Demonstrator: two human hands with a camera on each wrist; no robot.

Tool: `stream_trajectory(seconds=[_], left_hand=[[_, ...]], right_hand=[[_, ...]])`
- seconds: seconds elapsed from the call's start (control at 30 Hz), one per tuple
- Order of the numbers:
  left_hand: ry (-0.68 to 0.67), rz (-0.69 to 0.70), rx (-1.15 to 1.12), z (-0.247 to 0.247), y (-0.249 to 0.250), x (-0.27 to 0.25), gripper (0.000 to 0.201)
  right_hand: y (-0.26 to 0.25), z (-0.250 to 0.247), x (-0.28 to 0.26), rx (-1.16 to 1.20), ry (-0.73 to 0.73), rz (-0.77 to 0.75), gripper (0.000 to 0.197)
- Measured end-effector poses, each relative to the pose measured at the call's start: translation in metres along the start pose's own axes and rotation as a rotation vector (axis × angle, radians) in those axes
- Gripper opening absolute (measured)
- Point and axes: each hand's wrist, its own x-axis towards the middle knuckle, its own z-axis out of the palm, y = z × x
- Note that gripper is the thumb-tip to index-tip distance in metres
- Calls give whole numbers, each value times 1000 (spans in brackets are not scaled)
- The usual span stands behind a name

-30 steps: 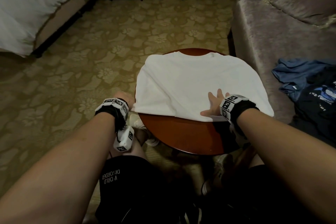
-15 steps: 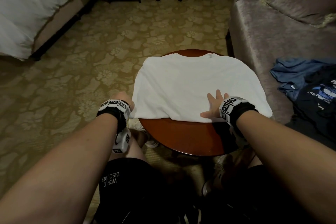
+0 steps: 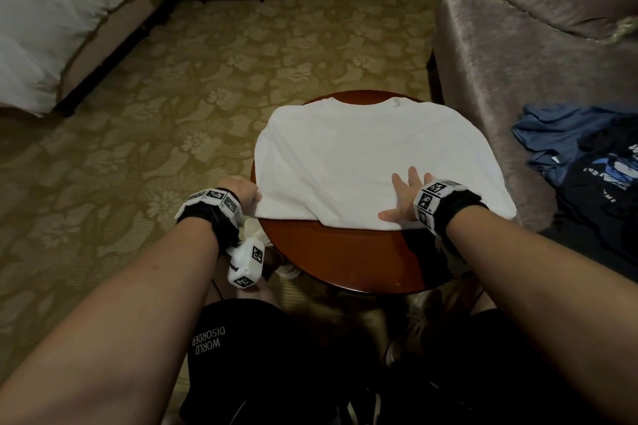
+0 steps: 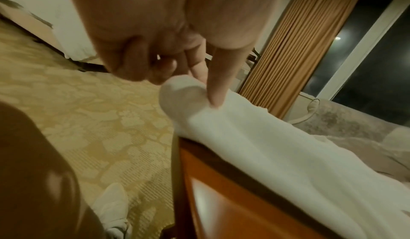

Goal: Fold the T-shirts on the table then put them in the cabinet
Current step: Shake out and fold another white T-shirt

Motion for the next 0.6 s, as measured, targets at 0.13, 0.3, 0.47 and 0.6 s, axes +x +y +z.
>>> stream_trajectory(seconds=[0.13, 0.3, 0.47, 0.6], left_hand=[[-34, -182, -532, -3, -5, 1, 30], [-79, -162, -853, -1, -5, -10, 17], [137, -102, -1026, -3, -10, -5, 18], [-5, -151, -973, 1, -7, -9, 24]], right_hand=[[0, 1, 2, 1, 3, 0, 106], [0, -1, 2, -4, 2, -1, 105], [-1, 0, 3, -2, 2, -2, 105], [1, 0, 3, 0, 1, -5, 105]])
